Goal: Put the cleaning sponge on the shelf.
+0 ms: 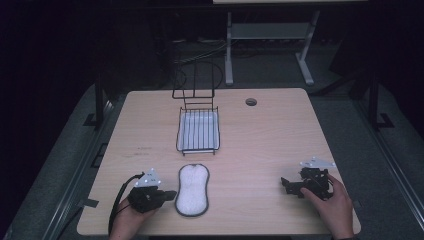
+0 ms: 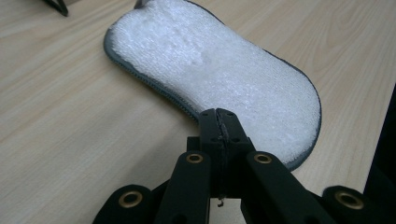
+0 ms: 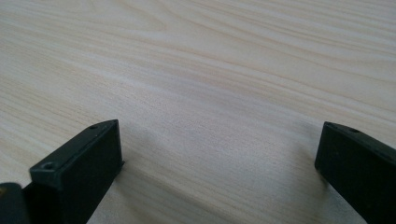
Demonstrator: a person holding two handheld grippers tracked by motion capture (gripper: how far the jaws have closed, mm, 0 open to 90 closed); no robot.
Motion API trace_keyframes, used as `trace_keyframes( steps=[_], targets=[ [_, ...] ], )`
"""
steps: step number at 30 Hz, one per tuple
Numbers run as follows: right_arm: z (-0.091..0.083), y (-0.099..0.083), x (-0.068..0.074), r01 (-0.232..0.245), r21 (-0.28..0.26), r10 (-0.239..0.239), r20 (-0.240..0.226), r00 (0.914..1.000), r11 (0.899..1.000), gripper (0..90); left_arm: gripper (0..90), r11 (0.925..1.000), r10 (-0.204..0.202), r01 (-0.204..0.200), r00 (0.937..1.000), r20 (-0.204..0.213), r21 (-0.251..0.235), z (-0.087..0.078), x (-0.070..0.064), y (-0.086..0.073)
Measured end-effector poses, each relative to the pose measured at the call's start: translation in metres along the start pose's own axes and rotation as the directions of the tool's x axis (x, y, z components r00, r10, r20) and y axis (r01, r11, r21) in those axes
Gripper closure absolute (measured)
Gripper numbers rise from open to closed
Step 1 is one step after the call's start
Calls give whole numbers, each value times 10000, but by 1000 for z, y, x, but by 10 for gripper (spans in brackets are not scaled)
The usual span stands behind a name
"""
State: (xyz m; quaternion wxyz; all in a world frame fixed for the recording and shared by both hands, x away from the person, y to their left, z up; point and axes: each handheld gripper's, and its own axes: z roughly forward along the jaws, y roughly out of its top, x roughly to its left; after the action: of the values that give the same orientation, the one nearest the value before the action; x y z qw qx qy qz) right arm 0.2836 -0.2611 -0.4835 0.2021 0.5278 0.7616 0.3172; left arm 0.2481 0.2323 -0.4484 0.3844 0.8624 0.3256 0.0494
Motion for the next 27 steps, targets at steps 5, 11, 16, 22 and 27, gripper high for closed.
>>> trace_keyframes(
  steps=[5,11,16,22,27],
  targets=[
    [0,0,0,4,0,-4,-1,10000,10000,2,897,10000,16,-17,9998,188,96,4,-2,1],
    [0,0,0,-2,0,2,-1,10000,10000,2,897,9993,203,-217,9988,451,302,13,-8,4],
    [0,0,0,5,-2,-5,-1,10000,10000,2,897,9988,328,-351,9973,663,342,19,-16,8],
    [0,0,0,10,0,-10,0,10000,10000,2,896,9973,574,-613,9943,901,408,26,-23,13],
    [0,0,0,2,-1,-2,0,10000,10000,2,897,9962,680,-734,9916,1100,459,33,-29,18]
  ],
)
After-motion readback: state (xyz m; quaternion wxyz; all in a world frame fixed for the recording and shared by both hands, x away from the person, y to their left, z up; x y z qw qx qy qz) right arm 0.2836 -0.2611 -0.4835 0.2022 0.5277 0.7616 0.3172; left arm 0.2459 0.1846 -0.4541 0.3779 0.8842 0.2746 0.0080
